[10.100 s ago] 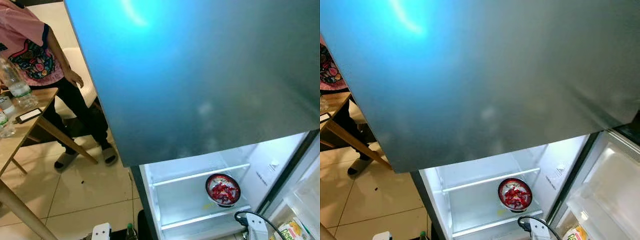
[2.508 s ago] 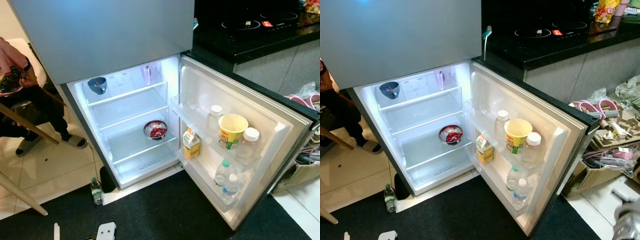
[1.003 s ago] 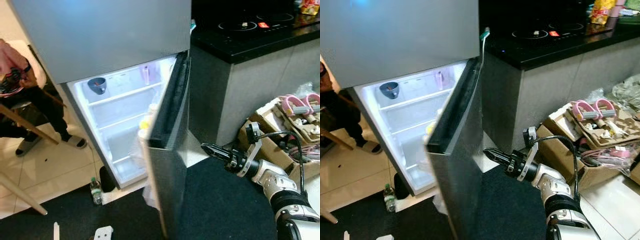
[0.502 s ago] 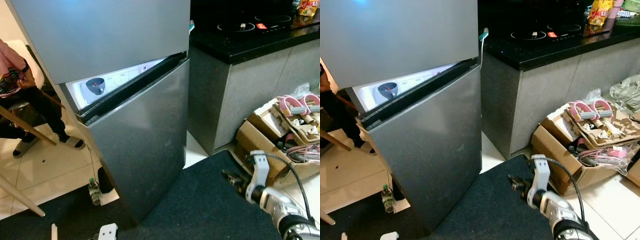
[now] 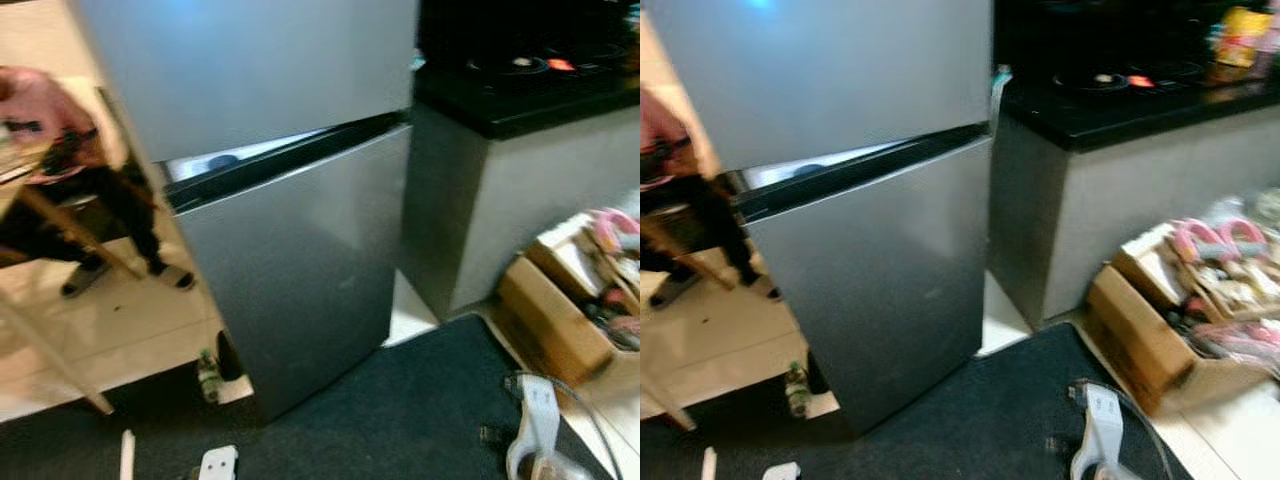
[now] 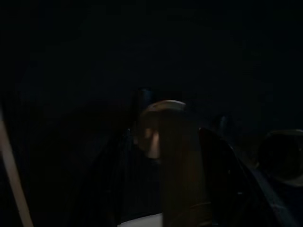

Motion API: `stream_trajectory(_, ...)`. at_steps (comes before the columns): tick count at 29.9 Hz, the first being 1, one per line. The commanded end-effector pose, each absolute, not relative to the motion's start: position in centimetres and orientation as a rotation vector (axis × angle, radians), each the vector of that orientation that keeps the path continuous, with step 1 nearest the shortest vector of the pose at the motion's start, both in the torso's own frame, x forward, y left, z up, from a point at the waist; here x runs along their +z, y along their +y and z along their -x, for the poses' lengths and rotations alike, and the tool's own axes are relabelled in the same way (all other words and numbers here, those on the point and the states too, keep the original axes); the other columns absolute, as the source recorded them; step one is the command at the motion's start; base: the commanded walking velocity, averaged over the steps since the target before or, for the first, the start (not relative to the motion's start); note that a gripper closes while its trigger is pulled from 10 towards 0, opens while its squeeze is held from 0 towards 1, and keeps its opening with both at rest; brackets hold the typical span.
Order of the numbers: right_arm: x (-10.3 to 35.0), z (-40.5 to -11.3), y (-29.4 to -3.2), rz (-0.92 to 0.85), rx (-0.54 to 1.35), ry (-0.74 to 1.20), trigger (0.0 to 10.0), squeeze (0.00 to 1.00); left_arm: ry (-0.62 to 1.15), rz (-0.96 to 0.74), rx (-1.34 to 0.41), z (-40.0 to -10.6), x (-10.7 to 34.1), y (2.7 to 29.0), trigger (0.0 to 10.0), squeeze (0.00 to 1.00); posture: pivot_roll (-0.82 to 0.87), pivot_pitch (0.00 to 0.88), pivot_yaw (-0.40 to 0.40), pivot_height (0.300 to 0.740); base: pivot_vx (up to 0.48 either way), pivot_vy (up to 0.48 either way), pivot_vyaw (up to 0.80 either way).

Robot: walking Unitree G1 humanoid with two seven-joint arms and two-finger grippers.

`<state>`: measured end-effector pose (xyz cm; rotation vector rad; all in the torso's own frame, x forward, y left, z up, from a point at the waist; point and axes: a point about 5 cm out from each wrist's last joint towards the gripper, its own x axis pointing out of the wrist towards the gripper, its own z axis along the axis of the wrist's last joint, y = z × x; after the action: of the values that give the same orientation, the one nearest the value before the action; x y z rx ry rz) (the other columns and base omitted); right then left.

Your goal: Restocking fridge

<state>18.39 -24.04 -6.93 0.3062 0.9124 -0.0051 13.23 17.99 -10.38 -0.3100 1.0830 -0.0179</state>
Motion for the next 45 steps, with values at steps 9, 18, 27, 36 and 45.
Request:
stream_trajectory(9,-8.6,-14.3,-25.0,-0.254,-0.114,1.055,10.0,0.00,1.098,0.298,-0.007,-12.5,-10.5,18.6,10.0,0.00,-0.04,0.000,0.060,0.740,0.000,0.000,0.74)
stream_trajectory(18,-8.4,-15.1,-24.9,-0.228,-0.115,1.043,10.0,0.00,1.104,0.297,0.000,-12.2,-10.6,18.8,10.0,0.00,-0.03,0.000,0.058,0.740,0.000,0.000,0.73)
stream_trajectory(27,-8.5,-14.8,-24.9,-0.215,-0.122,1.055,10.0,0.00,1.105,0.292,-0.003,-12.3,-10.6,18.8,10.0,0.00,-0.03,0.000,0.053,0.740,0.000,0.000,0.74)
stream_trajectory(36,-8.7,-14.4,-25.1,-0.203,-0.164,1.067,10.0,0.00,1.110,0.279,-0.009,-12.2,-10.6,18.9,10.0,0.00,-0.03,0.000,0.056,0.740,0.000,0.000,0.50)
stream_trajectory(45,-8.7,-14.4,-25.0,-0.195,-0.167,1.069,10.0,0.00,1.108,0.274,-0.031,-12.1,-10.6,18.9,10.0,0.00,-0.03,0.000,0.057,0.740,0.088,0.000,0.00)
